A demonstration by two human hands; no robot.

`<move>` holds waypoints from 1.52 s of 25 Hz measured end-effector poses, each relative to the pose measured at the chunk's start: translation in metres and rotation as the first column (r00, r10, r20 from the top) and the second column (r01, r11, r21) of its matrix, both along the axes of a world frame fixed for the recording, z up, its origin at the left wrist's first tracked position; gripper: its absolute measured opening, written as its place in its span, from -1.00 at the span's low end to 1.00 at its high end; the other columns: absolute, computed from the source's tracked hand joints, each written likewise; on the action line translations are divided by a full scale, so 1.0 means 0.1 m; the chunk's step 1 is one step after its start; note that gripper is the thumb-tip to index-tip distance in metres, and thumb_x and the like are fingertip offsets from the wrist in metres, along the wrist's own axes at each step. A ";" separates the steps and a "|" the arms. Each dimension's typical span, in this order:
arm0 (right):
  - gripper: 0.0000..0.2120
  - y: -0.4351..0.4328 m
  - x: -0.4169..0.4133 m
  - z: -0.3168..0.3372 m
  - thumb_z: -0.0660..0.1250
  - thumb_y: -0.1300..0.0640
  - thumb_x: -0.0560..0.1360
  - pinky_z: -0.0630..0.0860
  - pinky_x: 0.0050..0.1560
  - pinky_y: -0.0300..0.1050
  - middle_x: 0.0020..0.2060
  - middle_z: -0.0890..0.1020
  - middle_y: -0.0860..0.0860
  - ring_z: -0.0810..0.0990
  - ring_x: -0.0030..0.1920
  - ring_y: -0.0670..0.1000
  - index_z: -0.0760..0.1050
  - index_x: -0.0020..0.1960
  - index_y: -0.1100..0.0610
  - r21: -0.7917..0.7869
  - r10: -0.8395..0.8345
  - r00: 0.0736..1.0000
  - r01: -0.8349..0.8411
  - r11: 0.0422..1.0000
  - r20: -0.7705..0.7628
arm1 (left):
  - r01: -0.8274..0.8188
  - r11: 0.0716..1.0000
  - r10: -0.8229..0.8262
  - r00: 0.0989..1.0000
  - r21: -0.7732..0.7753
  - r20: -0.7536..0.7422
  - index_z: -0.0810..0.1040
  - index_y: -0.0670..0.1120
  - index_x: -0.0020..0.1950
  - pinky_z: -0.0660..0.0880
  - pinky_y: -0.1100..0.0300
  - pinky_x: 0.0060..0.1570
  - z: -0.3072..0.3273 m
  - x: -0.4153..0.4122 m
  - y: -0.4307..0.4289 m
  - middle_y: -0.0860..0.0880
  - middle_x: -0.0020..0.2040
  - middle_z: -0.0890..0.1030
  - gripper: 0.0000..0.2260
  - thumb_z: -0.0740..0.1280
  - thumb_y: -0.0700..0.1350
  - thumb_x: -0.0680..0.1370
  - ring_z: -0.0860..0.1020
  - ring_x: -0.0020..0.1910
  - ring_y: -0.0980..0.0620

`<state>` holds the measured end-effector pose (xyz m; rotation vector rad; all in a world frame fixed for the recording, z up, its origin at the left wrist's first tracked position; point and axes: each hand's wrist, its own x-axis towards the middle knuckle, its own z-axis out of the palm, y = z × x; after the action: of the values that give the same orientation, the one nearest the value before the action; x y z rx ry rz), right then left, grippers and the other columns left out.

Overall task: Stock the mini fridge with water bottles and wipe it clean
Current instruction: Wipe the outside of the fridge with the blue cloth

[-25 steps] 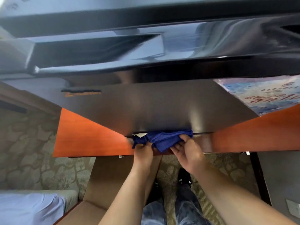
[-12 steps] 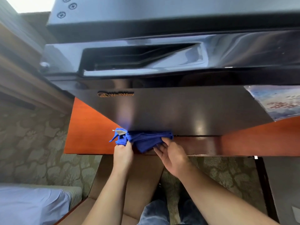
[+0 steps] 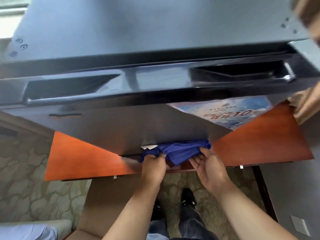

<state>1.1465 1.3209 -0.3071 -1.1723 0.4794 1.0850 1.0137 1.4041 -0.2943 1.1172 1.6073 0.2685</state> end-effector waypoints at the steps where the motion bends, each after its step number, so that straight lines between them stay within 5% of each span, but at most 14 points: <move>1: -0.70 -0.08 0.09 0.07 0.17 0.28 0.67 0.52 0.33 0.09 0.19 0.63 0.19 0.62 0.19 0.15 0.47 0.38 0.22 0.003 0.004 0.999 -0.004 1.000 0.040 | 0.003 1.000 -0.003 1.000 -0.007 0.007 0.44 -0.12 -0.42 0.22 0.10 -0.26 0.03 0.11 -0.06 0.00 -0.44 0.50 -0.60 0.39 -0.08 0.61 0.48 -0.30 -0.08; 6: -0.76 -0.32 0.39 0.39 0.15 0.17 0.70 0.59 0.08 -0.05 0.08 0.70 0.03 0.70 0.02 -0.01 0.57 0.21 0.02 -0.026 0.116 0.938 -0.114 0.993 0.326 | -0.029 0.999 0.031 0.991 -0.018 0.131 0.52 -0.13 -0.37 0.35 0.11 -0.19 0.17 0.51 -0.30 0.09 -0.47 0.52 -0.64 0.42 -0.04 0.59 0.49 -0.31 -0.04; 10: -0.79 -0.45 0.59 0.65 0.19 0.12 0.70 0.61 -0.06 -0.18 0.08 0.73 0.00 0.71 0.07 -0.04 0.61 0.15 0.01 -0.065 0.182 0.839 -0.173 0.983 0.513 | -0.079 0.996 0.087 0.973 -0.044 0.213 0.68 -0.05 -0.19 0.57 -0.08 0.21 0.30 0.64 -0.36 0.02 -0.12 0.73 -0.77 0.47 0.10 0.47 0.67 0.01 -0.06; 12: -0.79 -0.52 0.67 0.83 0.21 0.09 0.70 0.60 -0.11 -0.27 0.02 0.74 -0.05 0.71 0.00 -0.13 0.63 0.09 -0.03 -0.095 0.222 0.758 -0.209 0.973 0.614 | -0.045 0.998 0.052 0.972 -0.033 0.229 0.64 -0.03 -0.27 0.53 -0.02 0.13 0.48 0.68 -0.39 -0.02 -0.09 0.71 -0.72 0.43 0.18 0.40 0.65 0.01 -0.06; 16: -0.82 -0.64 0.78 1.23 0.25 -0.04 0.67 0.54 0.06 -0.13 -0.06 0.73 -0.20 0.66 0.01 -0.19 0.63 0.03 -0.12 -0.144 0.275 0.531 -0.276 0.950 0.801 | 0.009 0.997 -0.034 0.945 0.076 0.325 0.58 0.03 -0.08 0.58 0.20 -0.18 0.98 0.74 -0.47 0.06 -0.14 0.70 -0.85 0.30 -0.08 0.67 0.65 -0.10 0.06; 23: -0.85 -0.67 0.80 1.91 0.23 -0.02 0.63 0.46 0.00 -0.14 -0.18 0.62 -0.14 0.56 -0.10 -0.11 0.51 -0.04 0.01 0.106 0.039 0.355 -0.379 0.919 0.934 | 0.149 0.879 -0.346 0.853 0.452 0.392 0.61 0.12 0.09 0.60 0.19 0.01 1.91 0.77 -0.65 0.17 -0.05 0.75 -0.78 0.19 -0.10 0.71 0.71 0.00 0.17; 25: -0.84 -0.64 0.80 2.01 0.20 -0.04 0.63 0.47 0.04 -0.08 -0.14 0.61 -0.14 0.56 -0.06 -0.09 0.49 0.01 -0.01 0.170 -0.026 0.357 -0.378 0.910 0.934 | 0.169 0.850 -0.392 0.836 0.499 0.384 0.63 0.09 0.12 0.60 0.21 0.01 2.09 0.76 -0.67 0.13 -0.03 0.75 -0.76 0.16 -0.09 0.72 0.71 0.03 0.16; 28: -0.74 -0.57 0.76 2.02 0.16 -0.09 0.63 0.46 0.33 0.09 0.17 0.63 -0.09 0.57 0.25 -0.02 0.47 0.27 -0.08 0.219 -0.072 0.371 -0.371 0.903 0.926 | 0.199 0.799 -0.456 0.815 0.567 0.357 0.69 0.04 0.07 0.60 0.13 0.10 2.22 0.71 -0.72 0.09 -0.02 0.76 -0.72 0.20 0.07 0.70 0.70 0.07 0.16; 30: -0.60 -0.50 0.72 1.99 0.16 -0.13 0.61 0.31 0.51 0.10 0.38 0.53 -0.13 0.44 0.45 -0.06 0.37 0.44 -0.18 0.215 -0.047 0.395 -0.392 0.894 0.917 | 0.254 0.687 -0.540 0.806 0.680 0.244 0.71 0.05 0.01 0.59 0.11 0.10 2.22 0.66 -0.76 0.16 -0.03 0.74 -0.71 0.26 0.18 0.61 0.68 0.05 0.19; 32: -0.43 -0.44 0.70 2.00 0.14 -0.24 0.57 0.19 0.59 0.03 0.49 0.42 -0.23 0.31 0.53 -0.19 0.25 0.56 -0.19 0.213 0.003 0.460 -0.417 0.884 0.888 | 0.279 0.543 -0.562 0.821 0.792 0.096 0.68 0.13 0.04 0.58 0.19 0.09 2.18 0.64 -0.79 0.27 -0.01 0.71 -0.88 0.38 0.08 0.57 0.66 0.05 0.26; 35: -0.22 -0.32 0.73 1.97 0.07 -0.49 0.49 0.18 0.59 0.02 0.51 0.41 -0.20 0.30 0.54 -0.19 0.26 0.59 -0.11 0.187 0.057 0.517 -0.407 0.894 0.854 | 0.317 0.281 -0.536 0.835 0.906 -0.126 0.60 0.17 0.23 0.54 0.23 0.16 2.15 0.67 -0.78 0.28 0.10 0.66 -0.75 0.39 0.05 0.55 0.61 0.16 0.26; 38: -0.07 -0.22 0.85 1.95 0.08 -0.63 0.38 0.31 0.53 0.14 0.35 0.61 -0.04 0.51 0.42 -0.03 0.50 0.44 0.01 0.163 0.158 0.648 -0.406 0.899 0.745 | 0.357 0.271 -0.546 0.822 0.894 -0.162 0.48 0.25 0.35 0.53 0.19 0.21 2.17 0.79 -0.81 0.26 0.18 0.63 -0.64 0.29 0.14 0.54 0.57 0.21 0.27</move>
<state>1.2316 1.2993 -0.1119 -1.2940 -0.5142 0.8230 1.0928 1.3230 -0.0770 2.2828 0.7897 0.9036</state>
